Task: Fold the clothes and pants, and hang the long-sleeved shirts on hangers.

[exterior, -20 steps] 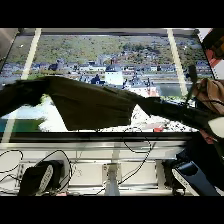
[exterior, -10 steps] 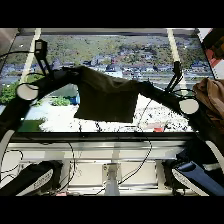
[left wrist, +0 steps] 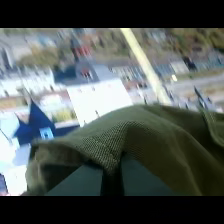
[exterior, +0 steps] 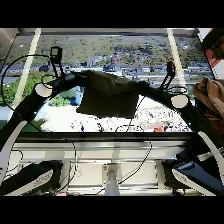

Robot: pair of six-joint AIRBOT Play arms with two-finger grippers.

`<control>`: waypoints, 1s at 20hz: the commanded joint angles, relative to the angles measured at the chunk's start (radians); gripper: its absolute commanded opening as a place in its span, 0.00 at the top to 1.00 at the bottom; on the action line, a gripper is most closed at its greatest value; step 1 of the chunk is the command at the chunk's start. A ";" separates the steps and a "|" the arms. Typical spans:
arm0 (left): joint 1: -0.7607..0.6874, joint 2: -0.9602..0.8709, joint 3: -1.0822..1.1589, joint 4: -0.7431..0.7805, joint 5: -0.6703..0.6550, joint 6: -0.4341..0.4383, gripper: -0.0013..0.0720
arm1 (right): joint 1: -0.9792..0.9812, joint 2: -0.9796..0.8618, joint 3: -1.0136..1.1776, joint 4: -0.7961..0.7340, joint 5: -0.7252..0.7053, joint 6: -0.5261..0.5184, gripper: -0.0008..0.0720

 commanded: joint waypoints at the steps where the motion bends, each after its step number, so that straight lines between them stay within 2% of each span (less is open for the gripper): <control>1: 0.063 -0.018 0.000 0.169 -0.283 -0.205 0.93 | 0.000 -0.007 0.001 -0.108 0.235 0.012 0.88; 4: 0.140 -0.033 -0.001 0.428 -0.507 -0.379 0.93 | 0.000 -0.007 0.001 -0.232 0.447 0.037 0.88; 7: 0.207 -0.039 0.000 0.461 -0.653 -0.396 0.93 | 0.000 -0.007 0.001 -0.256 0.528 0.066 0.88; 17: 0.219 -0.039 0.000 0.461 -0.679 -0.395 0.93 | 0.000 -0.007 0.001 -0.268 0.563 0.065 0.88; 18: 0.219 -0.039 0.000 0.461 -0.678 -0.395 0.92 | 0.000 -0.007 0.001 -0.268 0.564 0.065 0.85; 19: 0.219 -0.039 0.000 0.461 -0.678 -0.395 0.88 | 0.000 -0.007 0.001 -0.268 0.564 0.065 0.65; 20: 0.219 -0.039 0.000 0.461 -0.678 -0.395 0.62 | 0.000 -0.007 0.001 -0.269 0.564 0.065 0.41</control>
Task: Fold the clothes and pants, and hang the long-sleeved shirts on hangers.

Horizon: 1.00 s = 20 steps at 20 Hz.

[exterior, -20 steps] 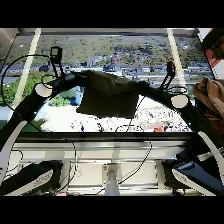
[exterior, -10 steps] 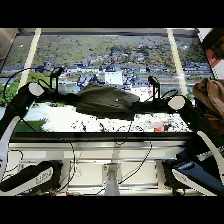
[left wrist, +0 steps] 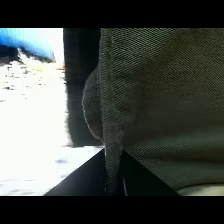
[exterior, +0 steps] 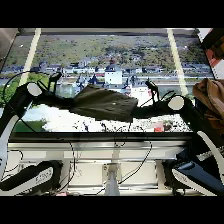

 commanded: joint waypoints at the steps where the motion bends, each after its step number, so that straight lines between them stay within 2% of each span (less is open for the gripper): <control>1: -0.001 0.000 0.000 -0.036 -0.020 -0.003 0.16 | 0.002 0.000 0.002 0.031 -0.013 0.001 0.33; 2: -0.001 0.000 0.000 -0.036 -0.019 -0.002 0.04 | 0.001 0.000 0.002 0.031 -0.013 0.002 0.33; 8: -0.001 0.001 0.000 -0.040 -0.021 0.001 0.03 | 0.001 0.018 0.011 0.018 -0.026 0.000 0.33; 12: -0.001 0.016 0.000 -0.060 -0.020 0.001 0.03 | 0.000 0.016 0.074 -0.170 -0.085 0.003 0.31; 14: -0.001 0.019 0.000 -0.059 -0.020 0.000 0.03 | 0.000 0.009 0.074 -0.205 -0.142 0.026 0.31; 18: -0.001 0.018 0.000 -0.060 -0.020 0.000 0.03 | 0.000 -0.097 0.074 -0.199 -0.154 0.071 0.27; 20: -0.001 0.018 0.000 -0.060 -0.020 0.000 0.03 | 0.001 -0.168 0.074 -0.159 -0.179 0.077 0.21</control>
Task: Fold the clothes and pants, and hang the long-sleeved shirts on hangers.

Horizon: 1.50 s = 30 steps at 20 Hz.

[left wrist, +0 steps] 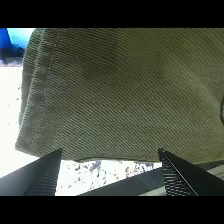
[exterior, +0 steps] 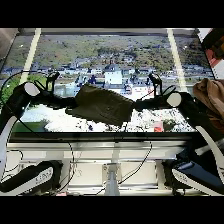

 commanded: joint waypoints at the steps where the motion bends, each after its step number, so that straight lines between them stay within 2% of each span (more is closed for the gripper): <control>1: 0.000 0.001 0.000 -0.002 0.000 0.000 0.03 | 0.000 -0.104 0.003 0.048 -0.048 0.024 0.19; 3: 0.000 0.001 0.000 -0.006 0.000 0.000 0.04 | 0.000 -0.158 0.003 0.108 -0.071 0.028 0.15; 9: 0.000 0.000 0.000 -0.042 0.000 0.000 0.04 | -0.009 -0.254 0.003 0.224 -0.148 0.026 0.14; 13: 0.000 0.000 0.000 -0.047 0.000 0.000 0.04 | -0.139 -0.267 0.003 0.278 -0.111 0.022 0.14; 17: 0.000 0.000 0.000 -0.047 0.000 0.000 0.04 | -0.243 -0.297 0.003 0.507 -0.021 -0.161 0.14; 21: 0.000 0.000 0.000 -0.061 0.000 0.000 0.04 | -0.229 -0.369 0.003 0.571 0.014 -0.209 0.14; 23: 0.000 0.000 0.000 -0.083 0.000 0.000 0.04 | -0.223 -0.396 0.003 0.645 0.050 -0.281 0.14; 30: 0.000 -0.001 0.000 -0.107 0.000 0.000 0.04 | -0.284 -0.393 0.008 0.657 0.152 -0.333 0.14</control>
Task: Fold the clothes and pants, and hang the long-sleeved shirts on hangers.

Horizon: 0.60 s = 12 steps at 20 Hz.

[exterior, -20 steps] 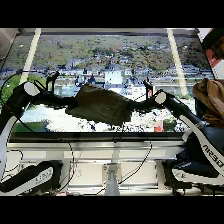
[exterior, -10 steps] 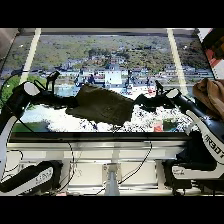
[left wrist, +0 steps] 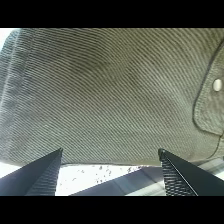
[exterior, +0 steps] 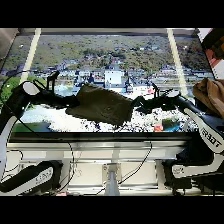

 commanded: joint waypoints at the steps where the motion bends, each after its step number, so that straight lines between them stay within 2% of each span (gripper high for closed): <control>1: 0.000 -0.001 0.000 -0.012 0.000 0.000 0.04 | -0.026 -0.003 0.005 0.019 0.064 -0.040 0.14; 12: 0.000 -0.001 0.000 -0.060 0.001 0.000 0.04 | -0.024 -0.003 0.005 0.024 0.169 -0.072 0.15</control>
